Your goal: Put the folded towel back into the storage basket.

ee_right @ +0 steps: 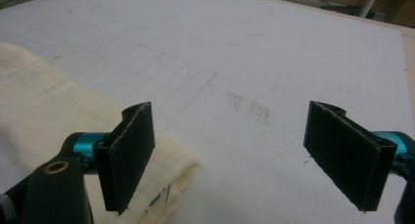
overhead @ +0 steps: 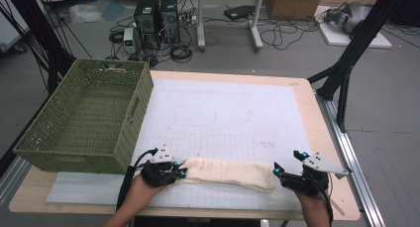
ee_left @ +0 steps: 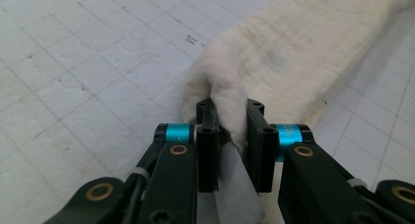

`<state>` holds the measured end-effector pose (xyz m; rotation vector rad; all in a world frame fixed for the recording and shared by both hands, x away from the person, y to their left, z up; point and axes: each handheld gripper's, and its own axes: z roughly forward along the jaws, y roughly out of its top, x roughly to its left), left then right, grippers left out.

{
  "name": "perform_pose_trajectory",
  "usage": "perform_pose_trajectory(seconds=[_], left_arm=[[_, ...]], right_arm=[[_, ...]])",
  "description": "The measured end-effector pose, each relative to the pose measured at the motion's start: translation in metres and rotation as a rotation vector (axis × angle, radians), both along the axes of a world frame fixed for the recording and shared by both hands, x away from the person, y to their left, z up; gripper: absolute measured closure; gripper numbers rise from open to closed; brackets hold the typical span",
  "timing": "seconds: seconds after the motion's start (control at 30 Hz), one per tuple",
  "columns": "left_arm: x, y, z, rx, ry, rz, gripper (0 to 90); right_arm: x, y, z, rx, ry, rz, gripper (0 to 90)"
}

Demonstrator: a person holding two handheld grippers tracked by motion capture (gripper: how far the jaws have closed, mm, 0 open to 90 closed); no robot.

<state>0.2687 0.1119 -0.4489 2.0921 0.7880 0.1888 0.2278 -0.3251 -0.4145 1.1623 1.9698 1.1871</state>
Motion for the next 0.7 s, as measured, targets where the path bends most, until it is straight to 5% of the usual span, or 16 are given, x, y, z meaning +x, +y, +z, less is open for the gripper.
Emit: perform_pose_trajectory(seconds=[0.37,0.7], left_arm=[[0.0013,0.0059,0.0031,-0.064,0.016,-0.001,77.8],[-0.0028,0.0094,0.0094,-0.118,-0.063,-0.021,77.5]], right_arm=[[0.0,0.0,-0.0004,0.006,0.008,0.007,18.7],[0.0016,0.0039,-0.0045,-0.011,0.049,0.027,17.8]])
